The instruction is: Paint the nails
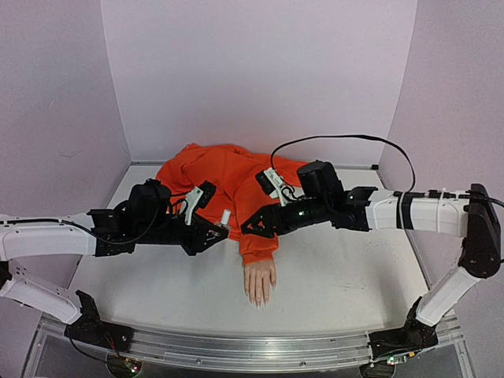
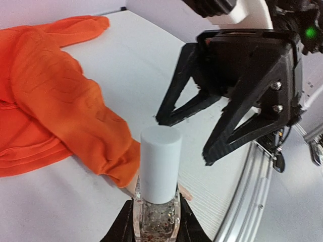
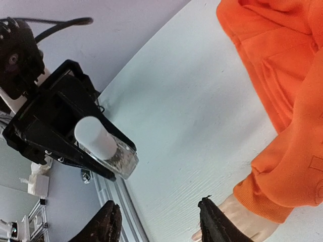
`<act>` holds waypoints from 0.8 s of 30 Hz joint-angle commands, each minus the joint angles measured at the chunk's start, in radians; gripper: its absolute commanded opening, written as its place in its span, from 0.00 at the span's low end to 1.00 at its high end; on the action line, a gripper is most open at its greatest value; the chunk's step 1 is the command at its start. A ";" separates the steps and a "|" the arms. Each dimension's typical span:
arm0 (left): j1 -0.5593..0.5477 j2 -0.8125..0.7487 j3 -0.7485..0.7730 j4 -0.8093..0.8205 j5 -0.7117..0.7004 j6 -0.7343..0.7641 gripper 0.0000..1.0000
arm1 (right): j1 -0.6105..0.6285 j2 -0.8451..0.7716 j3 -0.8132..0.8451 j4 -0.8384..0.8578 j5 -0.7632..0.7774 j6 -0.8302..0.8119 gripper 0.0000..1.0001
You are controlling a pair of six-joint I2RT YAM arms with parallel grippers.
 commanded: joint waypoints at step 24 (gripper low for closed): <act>-0.075 -0.012 0.028 -0.094 -0.435 -0.043 0.00 | 0.147 0.257 0.291 0.197 0.312 0.297 0.41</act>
